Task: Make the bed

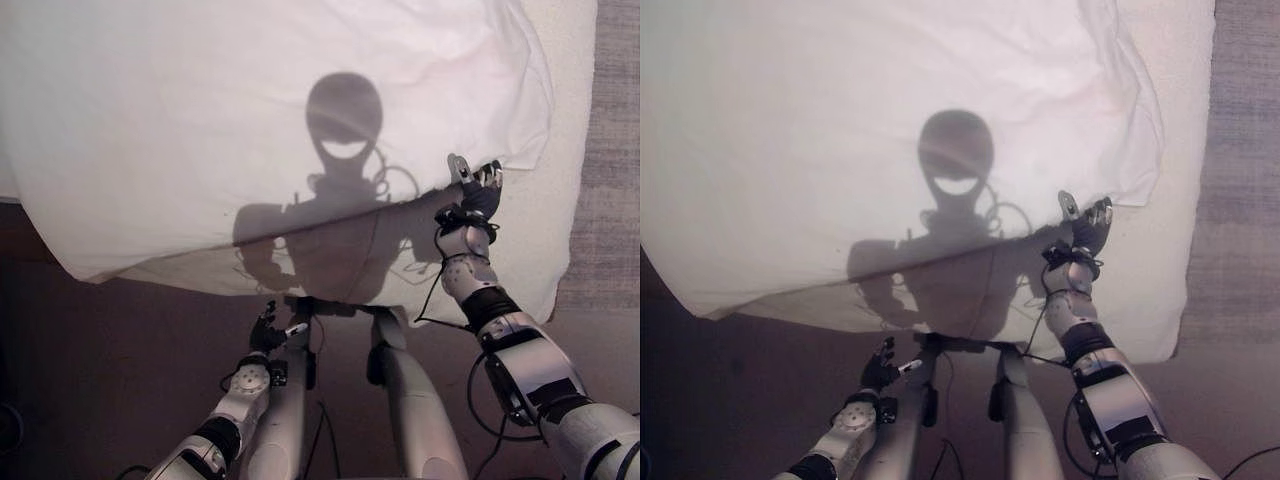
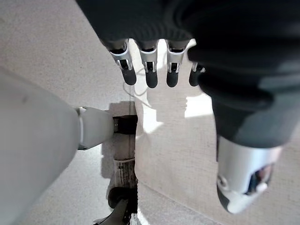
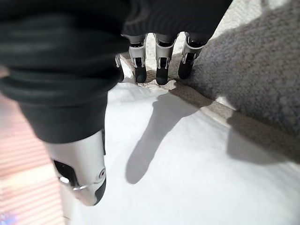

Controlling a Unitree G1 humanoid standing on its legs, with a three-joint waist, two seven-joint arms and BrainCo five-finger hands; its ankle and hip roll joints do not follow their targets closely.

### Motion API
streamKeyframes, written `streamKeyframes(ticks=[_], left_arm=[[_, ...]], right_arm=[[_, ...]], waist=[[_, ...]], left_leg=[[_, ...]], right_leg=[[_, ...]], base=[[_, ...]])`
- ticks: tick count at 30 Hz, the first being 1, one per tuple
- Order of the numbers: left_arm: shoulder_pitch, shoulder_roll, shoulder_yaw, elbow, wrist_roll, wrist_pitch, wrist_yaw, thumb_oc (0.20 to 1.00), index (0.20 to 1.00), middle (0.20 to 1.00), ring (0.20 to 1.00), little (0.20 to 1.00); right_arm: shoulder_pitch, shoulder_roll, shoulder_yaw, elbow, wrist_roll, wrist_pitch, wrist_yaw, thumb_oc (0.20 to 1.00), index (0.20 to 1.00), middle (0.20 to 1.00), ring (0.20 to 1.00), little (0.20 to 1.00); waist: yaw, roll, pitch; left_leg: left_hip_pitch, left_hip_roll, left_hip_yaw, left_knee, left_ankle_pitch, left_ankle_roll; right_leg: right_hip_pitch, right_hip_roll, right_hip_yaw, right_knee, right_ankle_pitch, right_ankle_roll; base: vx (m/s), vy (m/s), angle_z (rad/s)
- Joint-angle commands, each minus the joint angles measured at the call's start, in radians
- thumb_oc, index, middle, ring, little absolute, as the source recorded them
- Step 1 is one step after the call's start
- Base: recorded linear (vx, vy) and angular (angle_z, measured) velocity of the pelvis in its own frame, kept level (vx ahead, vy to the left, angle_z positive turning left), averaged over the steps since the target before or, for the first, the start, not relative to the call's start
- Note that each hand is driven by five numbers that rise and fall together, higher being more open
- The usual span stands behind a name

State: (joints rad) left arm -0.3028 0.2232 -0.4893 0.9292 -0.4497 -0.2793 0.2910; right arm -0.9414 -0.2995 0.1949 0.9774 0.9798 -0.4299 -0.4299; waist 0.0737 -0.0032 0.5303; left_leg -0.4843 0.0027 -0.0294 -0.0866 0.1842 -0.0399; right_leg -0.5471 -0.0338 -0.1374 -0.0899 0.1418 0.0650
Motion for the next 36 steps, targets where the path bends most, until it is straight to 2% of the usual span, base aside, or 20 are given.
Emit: streamKeyframes(ticks=[1,6,7,8,9,10,12,14,15,21,23,25,26,27,29,31,36], left_arm=[[0.031,0.006,-0.029,-0.001,-0.009,0.007,-0.017,1.000,1.000,1.000,1.000,1.000],[0.021,0.003,-0.034,0.008,-0.024,0.026,-0.010,1.000,1.000,1.000,1.000,1.000],[0.018,-0.001,-0.033,0.007,-0.029,0.033,-0.006,1.000,1.000,1.000,1.000,1.000],[0.019,-0.001,-0.033,0.007,-0.029,0.034,-0.006,1.000,1.000,1.000,1.000,1.000],[0.022,-0.004,-0.028,-0.003,-0.037,0.036,0.002,1.000,1.000,1.000,1.000,1.000],[0.023,-0.004,-0.028,-0.004,-0.037,0.036,0.002,1.000,1.000,1.000,1.000,1.000],[0.026,-0.010,-0.018,-0.005,-0.033,0.047,0.017,1.000,1.000,1.000,1.000,1.000],[0.028,-0.011,-0.014,-0.002,-0.029,0.050,0.022,1.000,1.000,1.000,1.000,1.000],[0.030,-0.016,-0.006,0.006,-0.014,0.051,0.030,1.000,1.000,1.000,1.000,1.000],[0.037,-0.026,0.012,0.004,0.002,0.036,0.052,1.000,1.000,1.000,1.000,1.000],[0.036,-0.026,0.015,0.004,0.004,0.032,0.054,1.000,1.000,1.000,1.000,1.000],[0.040,-0.023,0.019,-0.007,0.006,0.026,0.053,1.000,1.000,1.000,1.000,1.000],[0.044,-0.016,0.021,-0.019,0.005,0.021,0.043,1.000,1.000,1.000,1.000,1.000],[0.045,-0.016,0.021,-0.019,0.005,0.021,0.042,1.000,1.000,1.000,1.000,1.000],[0.053,-0.004,0.024,-0.027,0.000,0.020,0.016,1.000,1.000,1.000,1.000,1.000],[0.062,0.003,0.029,-0.035,-0.008,0.017,-0.001,1.000,1.000,1.000,1.000,1.000],[0.068,0.004,0.034,-0.040,-0.029,0.014,-0.029,1.000,1.000,1.000,1.000,1.000]], right_arm=[[-0.111,0.001,-0.010,0.029,0.161,0.014,0.053,1.000,1.000,1.000,1.000,1.000],[-0.130,0.076,-0.018,-0.048,0.266,-0.038,0.047,1.000,1.000,1.000,1.000,1.000],[-0.102,0.113,-0.019,-0.132,0.329,-0.079,0.059,1.000,1.000,1.000,1.000,1.000],[-0.098,0.114,-0.017,-0.137,0.329,-0.081,0.057,1.000,1.000,1.000,1.000,1.000],[-0.055,0.139,-0.015,-0.245,0.364,-0.124,0.072,1.000,1.000,1.000,1.000,1.000],[-0.049,0.141,-0.012,-0.252,0.362,-0.126,0.070,1.000,1.000,1.000,1.000,1.000],[0.043,0.156,0.017,-0.389,0.318,-0.167,0.044,1.000,1.000,1.000,1.000,1.000],[0.080,0.157,0.026,-0.435,0.287,-0.176,0.027,1.000,1.000,1.000,1.000,1.000],[0.149,0.150,0.033,-0.509,0.223,-0.178,0.007,1.000,1.000,1.000,1.000,1.000],[0.325,0.145,-0.015,-0.590,0.090,-0.193,-0.039,1.000,1.000,1.000,1.000,1.000],[0.343,0.142,-0.021,-0.587,0.092,-0.194,-0.037,1.000,1.000,1.000,1.000,1.000],[0.392,0.144,-0.028,-0.590,0.120,-0.193,-0.002,1.000,1.000,1.000,1.000,1.000],[0.427,0.137,-0.036,-0.563,0.195,-0.181,0.073,1.000,1.000,1.000,1.000,1.000],[0.426,0.136,-0.036,-0.560,0.201,-0.181,0.080,1.000,1.000,1.000,1.000,1.000],[0.445,0.127,-0.042,-0.488,0.347,-0.153,0.195,1.000,1.000,1.000,1.000,1.000],[0.446,0.117,-0.052,-0.445,0.410,-0.132,0.252,1.000,1.000,1.000,1.000,1.000],[0.413,0.099,-0.070,-0.382,0.493,-0.108,0.323,1.000,1.000,1.000,1.000,1.000]], waist=[[0.031,0.032,-0.010],[0.033,0.028,-0.010],[0.029,0.023,-0.010],[0.028,0.022,-0.010],[0.022,0.016,-0.010],[0.021,0.016,-0.010],[0.010,0.005,-0.010],[0.005,0.000,-0.010],[-0.007,-0.009,-0.010],[-0.037,-0.018,-0.010],[-0.040,-0.018,-0.010],[-0.047,-0.018,-0.010],[-0.052,-0.017,-0.010],[-0.051,-0.017,-0.010],[-0.056,-0.016,-0.010],[-0.055,-0.013,-0.010],[-0.050,-0.003,-0.010]], left_leg=[[-0.002,-0.022,-0.008,-0.001,-0.030,-0.030],[-0.004,-0.023,-0.010,-0.001,-0.029,-0.033],[-0.005,-0.023,-0.010,-0.001,-0.028,-0.033],[-0.004,-0.024,-0.010,-0.001,-0.028,-0.033],[-0.006,-0.024,-0.009,-0.001,-0.027,-0.034],[-0.005,-0.024,-0.009,-0.001,-0.027,-0.034],[-0.007,-0.024,-0.007,-0.001,-0.027,-0.034],[-0.008,-0.023,-0.007,-0.001,-0.027,-0.033],[-0.012,-0.023,-0.004,-0.001,-0.026,-0.031],[-0.011,-0.025,0.009,-0.001,-0.031,-0.024],[-0.010,-0.026,0.012,-0.001,-0.031,-0.023],[-0.010,-0.026,0.018,-0.001,-0.032,-0.023],[-0.010,-0.027,0.022,-0.001,-0.033,-0.022],[-0.009,-0.027,0.022,-0.001,-0.033,-0.022],[-0.007,-0.027,0.029,-0.001,-0.035,-0.021],[-0.008,-0.028,0.033,-0.001,-0.036,-0.021],[-0.013,-0.027,0.040,-0.001,-0.033,-0.022]], right_leg=[[0.018,-0.066,0.008,0.093,0.020,0.071],[0.018,-0.067,0.004,0.092,0.019,0.071],[0.018,-0.068,0.004,0.094,0.019,0.071],[0.018,-0.068,0.004,0.095,0.018,0.071],[0.016,-0.070,0.002,0.095,0.018,0.071],[0.017,-0.070,0.002,0.095,0.018,0.071],[0.014,-0.072,0.005,0.097,0.020,0.072],[0.014,-0.072,0.005,0.097,0.020,0.072],[0.010,-0.073,0.007,0.098,0.021,0.073],[0.004,-0.076,0.019,0.095,0.028,0.078],[0.003,-0.076,0.022,0.095,0.030,0.080],[0.001,-0.076,0.026,0.092,0.033,0.083],[-0.002,-0.076,0.032,0.090,0.036,0.085],[-0.001,-0.076,0.032,0.090,0.036,0.085],[-0.006,-0.074,0.041,0.089,0.038,0.086],[-0.009,-0.072,0.046,0.088,0.040,0.086],[-0.019,-0.069,0.056,0.088,0.041,0.086]], base=[[0.01,-0.016,0.04],[0.00,0.000,0.00],[0.00,0.000,0.00],[0.00,0.000,0.00],[0.00,0.000,0.00],[0.00,0.000,0.00],[-0.01,0.014,0.04],[-0.01,0.011,0.05],[-0.01,0.015,0.06],[-0.01,0.020,0.01],[-0.01,0.041,-0.05],[-0.01,0.036,-0.05],[-0.01,0.015,-0.05],[-0.01,0.023,-0.11],[-0.01,0.019,-0.16],[-0.01,0.007,-0.10],[0.00,-0.007,-0.09]])
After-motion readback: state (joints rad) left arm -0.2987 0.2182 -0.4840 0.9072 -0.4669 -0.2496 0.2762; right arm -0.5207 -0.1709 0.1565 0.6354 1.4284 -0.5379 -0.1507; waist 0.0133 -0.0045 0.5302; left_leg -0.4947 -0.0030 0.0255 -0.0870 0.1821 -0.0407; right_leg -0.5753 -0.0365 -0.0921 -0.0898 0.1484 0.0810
